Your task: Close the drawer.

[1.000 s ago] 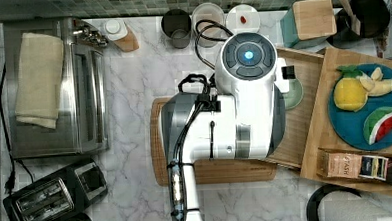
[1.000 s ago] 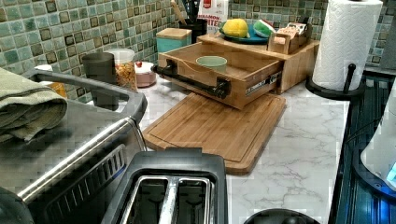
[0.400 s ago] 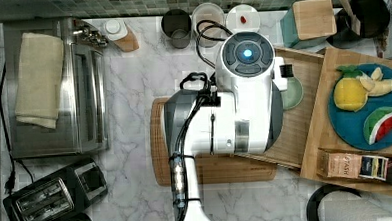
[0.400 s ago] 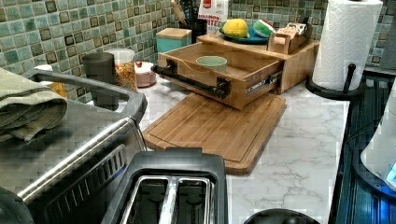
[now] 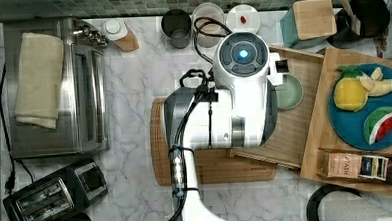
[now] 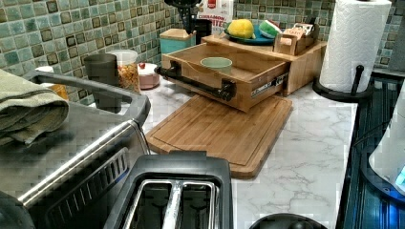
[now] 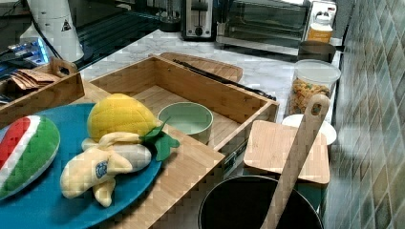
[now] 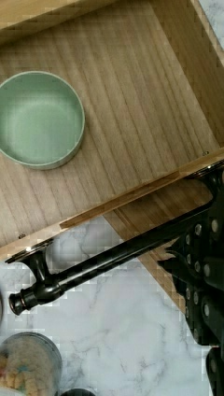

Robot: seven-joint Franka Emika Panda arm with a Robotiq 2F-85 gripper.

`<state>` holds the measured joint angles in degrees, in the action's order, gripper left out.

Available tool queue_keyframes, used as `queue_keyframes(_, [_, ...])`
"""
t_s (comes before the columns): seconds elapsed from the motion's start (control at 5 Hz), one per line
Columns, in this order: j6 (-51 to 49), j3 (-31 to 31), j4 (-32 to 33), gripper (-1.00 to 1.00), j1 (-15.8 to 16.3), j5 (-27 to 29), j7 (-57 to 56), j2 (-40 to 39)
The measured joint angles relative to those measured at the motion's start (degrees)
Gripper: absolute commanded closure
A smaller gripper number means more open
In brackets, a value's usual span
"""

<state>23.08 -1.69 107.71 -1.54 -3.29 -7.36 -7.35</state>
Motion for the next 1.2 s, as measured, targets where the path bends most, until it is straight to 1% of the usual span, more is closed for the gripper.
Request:
queue_keyframes(0.2, [0.0, 0.0, -0.5, 1.0, 0.9, -1.9, 0.0, -2.2])
queue_keyframes(0.4, [3.5, 0.1, -0.2, 1.0, 1.6, -2.1, 0.0, -5.1])
queue_keyframes(0.6, [10.0, 0.3, 0.6, 1.0, 2.0, -2.1, 0.0, -7.5])
queue_keyframes(0.8, [13.9, 1.3, 1.7, 1.0, 2.1, -2.1, 0.0, -8.8])
queue_keyframes(1.0, [13.2, 1.6, 1.8, 1.0, 2.6, -2.1, 0.0, -9.5])
queue_keyframes(1.2, [15.0, 1.6, 1.8, 1.0, 3.0, -2.1, 0.0, -10.9])
